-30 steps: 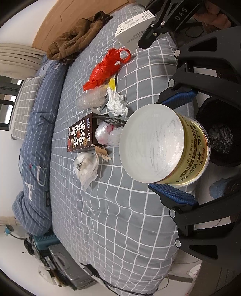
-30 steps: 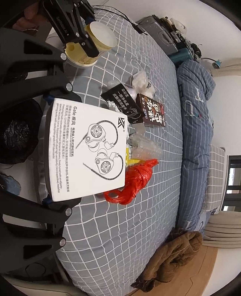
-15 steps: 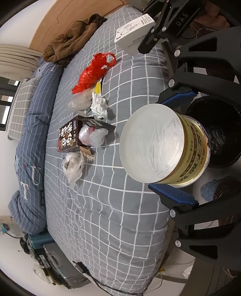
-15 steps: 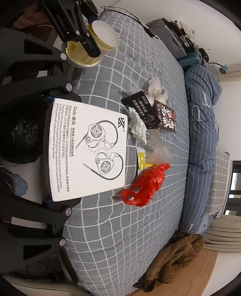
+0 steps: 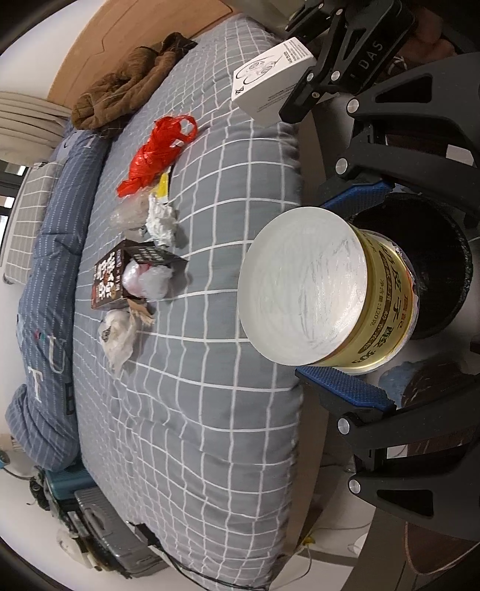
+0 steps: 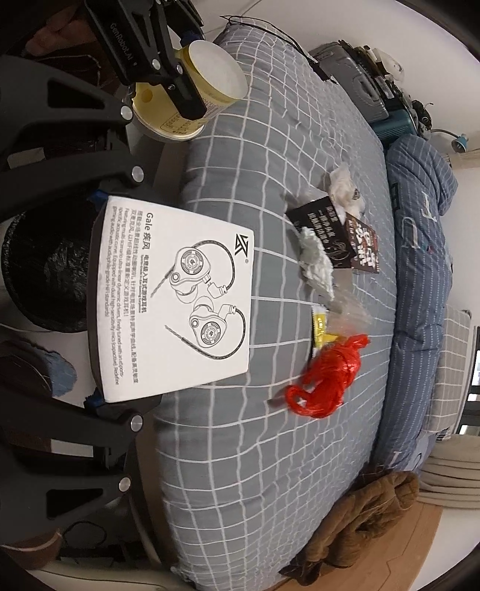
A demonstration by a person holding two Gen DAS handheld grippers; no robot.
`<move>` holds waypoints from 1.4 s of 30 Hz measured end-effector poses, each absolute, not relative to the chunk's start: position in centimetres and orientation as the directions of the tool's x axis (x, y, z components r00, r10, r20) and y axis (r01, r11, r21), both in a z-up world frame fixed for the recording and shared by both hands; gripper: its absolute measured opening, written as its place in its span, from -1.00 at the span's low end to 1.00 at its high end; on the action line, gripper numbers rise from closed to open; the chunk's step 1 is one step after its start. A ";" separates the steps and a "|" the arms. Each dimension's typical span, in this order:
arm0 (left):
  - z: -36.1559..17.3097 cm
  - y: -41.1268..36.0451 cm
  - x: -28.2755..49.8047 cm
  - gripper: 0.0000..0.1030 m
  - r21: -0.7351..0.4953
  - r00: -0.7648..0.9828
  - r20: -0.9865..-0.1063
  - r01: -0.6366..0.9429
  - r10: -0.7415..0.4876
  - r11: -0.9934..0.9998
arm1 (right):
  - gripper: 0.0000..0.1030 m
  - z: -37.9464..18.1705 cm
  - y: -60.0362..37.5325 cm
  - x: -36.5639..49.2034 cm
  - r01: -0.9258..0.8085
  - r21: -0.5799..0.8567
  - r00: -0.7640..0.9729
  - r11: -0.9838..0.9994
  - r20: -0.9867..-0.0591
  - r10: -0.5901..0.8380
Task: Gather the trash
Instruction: 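Lift the can and the Gale box and carry both toward the floor bin, then open the right tool over the bin while the left tool lowers the can into it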
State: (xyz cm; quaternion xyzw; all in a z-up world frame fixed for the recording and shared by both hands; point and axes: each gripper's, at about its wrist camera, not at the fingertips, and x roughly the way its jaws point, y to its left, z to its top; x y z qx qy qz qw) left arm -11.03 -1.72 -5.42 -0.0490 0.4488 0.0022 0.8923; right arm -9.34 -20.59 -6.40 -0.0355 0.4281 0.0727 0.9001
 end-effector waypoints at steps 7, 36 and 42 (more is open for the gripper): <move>-6.6 -1.5 -12.5 0.42 -0.095 0.569 -0.821 -0.059 -0.044 0.994 | 0.31 -7.6 -20.8 -10.7 -0.155 0.005 0.595 0.988 -0.798 0.097; -16.6 -0.7 -13.4 0.42 -0.090 0.367 -0.928 -0.071 -0.058 0.993 | 0.31 -18.9 -19.4 -11.7 -0.188 0.010 0.336 0.982 -0.939 0.074; -19.3 -0.5 -12.7 0.42 -0.090 0.334 -0.940 -0.065 -0.064 0.994 | 0.31 -21.8 -18.9 -11.0 -0.212 0.001 0.268 0.977 -0.962 0.059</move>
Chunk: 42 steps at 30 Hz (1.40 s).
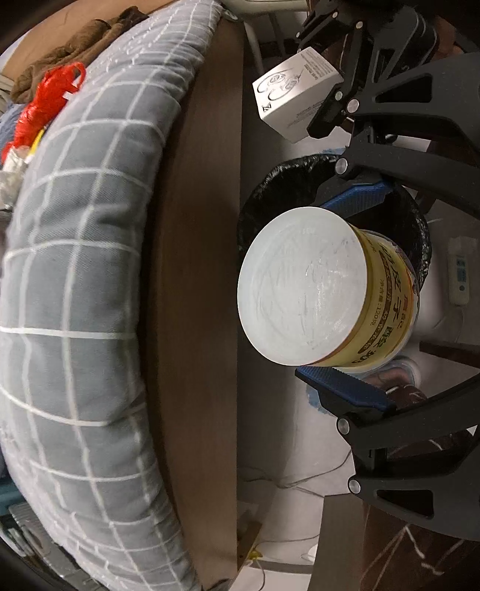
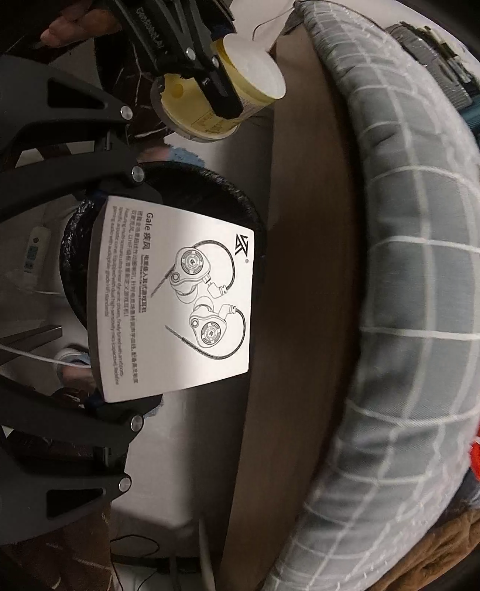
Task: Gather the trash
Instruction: 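Open the right tool over the bin while the left tool lowers the can into it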
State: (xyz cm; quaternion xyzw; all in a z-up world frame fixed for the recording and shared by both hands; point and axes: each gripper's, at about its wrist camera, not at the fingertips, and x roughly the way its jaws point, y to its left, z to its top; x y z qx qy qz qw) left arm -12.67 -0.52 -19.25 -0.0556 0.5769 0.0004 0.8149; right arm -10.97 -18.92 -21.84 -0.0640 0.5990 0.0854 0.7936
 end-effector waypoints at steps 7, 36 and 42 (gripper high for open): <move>-21.5 1.2 -12.9 0.42 -0.091 0.296 -0.954 -0.102 -0.057 0.991 | 0.31 -24.5 -18.2 -10.5 -0.238 -0.007 0.183 0.971 -0.982 0.038; -22.2 -0.1 -12.8 0.42 -0.108 0.267 -0.959 -0.050 -0.091 0.993 | 0.85 -26.2 -19.0 -9.8 -0.201 -0.032 0.231 0.979 -0.973 0.016; -22.3 -3.0 -11.8 0.42 -0.123 0.262 -0.958 -0.016 -0.115 0.992 | 0.85 -25.1 -22.1 -9.6 -0.156 -0.068 0.270 0.985 -0.963 -0.023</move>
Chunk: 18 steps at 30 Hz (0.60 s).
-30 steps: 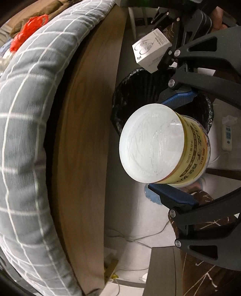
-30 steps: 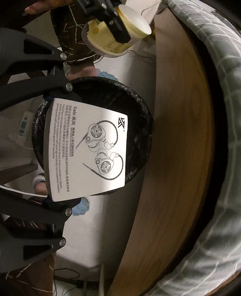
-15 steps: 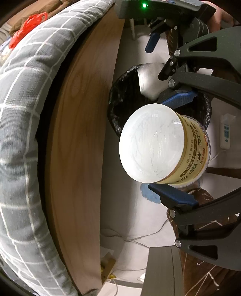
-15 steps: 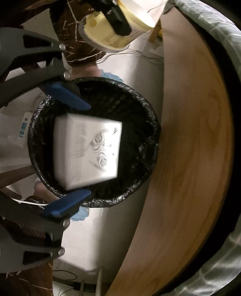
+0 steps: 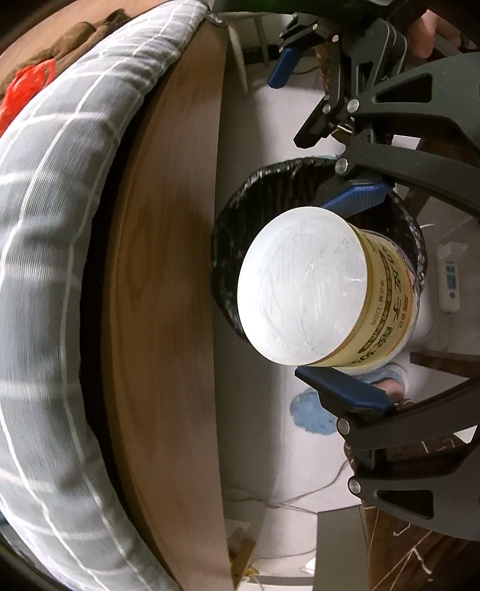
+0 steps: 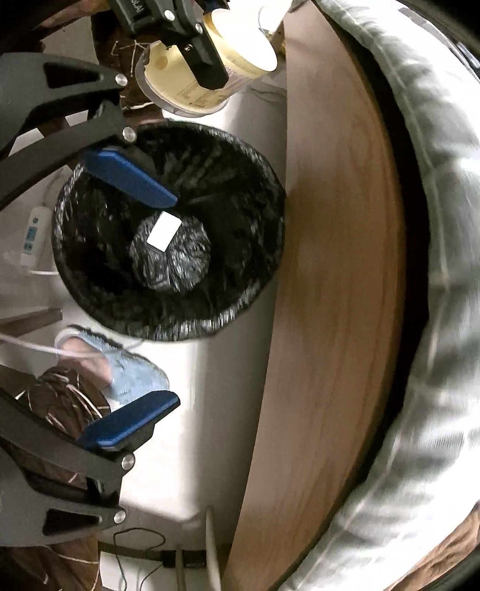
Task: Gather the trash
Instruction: 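Open the right tool over the bin while the left tool lowers the can into it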
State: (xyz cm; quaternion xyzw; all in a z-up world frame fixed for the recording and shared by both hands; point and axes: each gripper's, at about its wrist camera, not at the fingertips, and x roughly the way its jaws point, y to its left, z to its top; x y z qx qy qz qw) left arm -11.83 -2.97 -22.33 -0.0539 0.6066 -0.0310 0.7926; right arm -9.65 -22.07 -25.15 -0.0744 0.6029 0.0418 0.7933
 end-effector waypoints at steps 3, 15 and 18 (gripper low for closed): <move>-22.5 -4.7 -11.5 0.42 -0.129 0.256 -0.958 0.013 -0.128 0.992 | 0.85 -25.0 -23.5 -9.9 -0.129 -0.081 0.271 0.988 -0.962 -0.043; -23.7 -9.0 -10.8 0.42 -0.136 0.217 -0.964 0.080 -0.150 0.987 | 0.85 -25.3 -27.5 -10.6 -0.037 -0.099 0.272 0.994 -0.958 -0.085; -24.1 -9.6 -10.9 0.42 -0.142 0.212 -0.965 0.090 -0.158 0.986 | 0.85 -25.2 -28.0 -10.8 -0.028 -0.098 0.277 0.995 -0.957 -0.087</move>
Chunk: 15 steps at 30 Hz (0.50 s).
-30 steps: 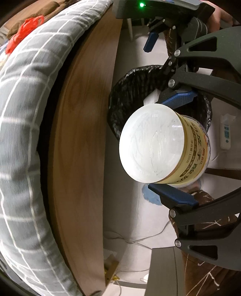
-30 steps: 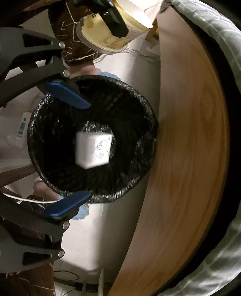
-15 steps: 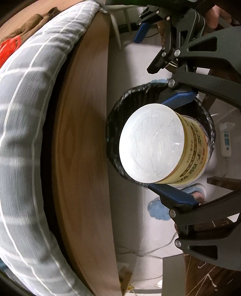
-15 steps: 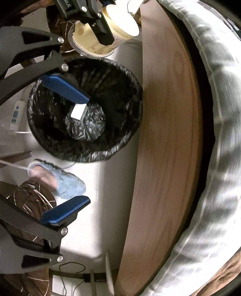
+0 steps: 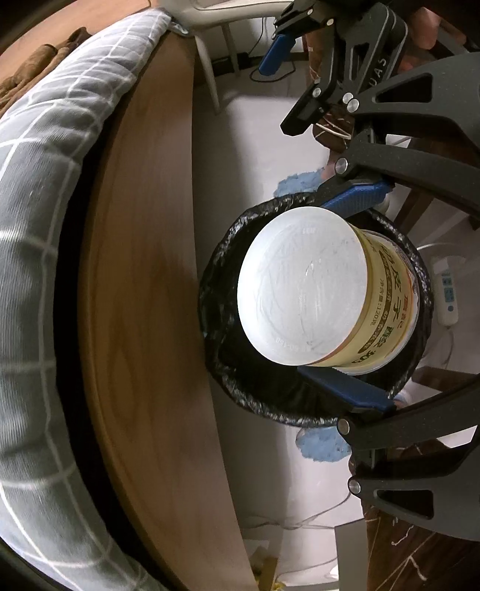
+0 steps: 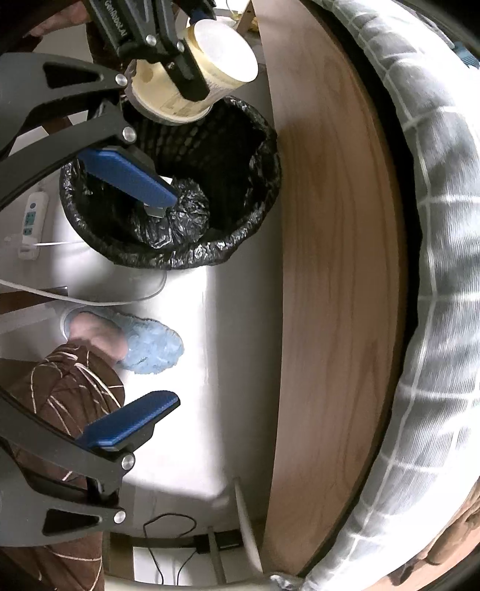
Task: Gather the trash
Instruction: 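Open the right tool over the bin while the left tool lowers the can into it, then open the left tool to drop the can, then raise both tools to the bed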
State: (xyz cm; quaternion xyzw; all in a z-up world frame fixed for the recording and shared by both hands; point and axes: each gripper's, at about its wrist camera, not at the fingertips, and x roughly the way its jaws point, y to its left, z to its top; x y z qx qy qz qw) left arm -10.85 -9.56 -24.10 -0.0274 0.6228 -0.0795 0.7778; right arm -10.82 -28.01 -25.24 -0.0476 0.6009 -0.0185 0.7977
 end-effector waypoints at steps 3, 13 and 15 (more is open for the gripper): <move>-24.1 -10.1 -11.0 0.44 -0.120 0.228 -0.964 0.097 -0.139 0.988 | 0.85 -25.4 -28.1 -10.9 -0.023 -0.100 0.278 0.995 -0.956 -0.090; -23.1 -9.9 -10.8 0.80 -0.039 0.309 -0.949 0.074 -0.060 0.997 | 0.85 -24.4 -27.3 -10.7 -0.033 -0.102 0.313 0.994 -0.946 -0.087; -22.6 -9.9 -10.7 0.85 -0.015 0.327 -0.944 0.077 -0.040 0.997 | 0.85 -23.3 -27.1 -10.5 -0.035 -0.107 0.349 0.994 -0.933 -0.088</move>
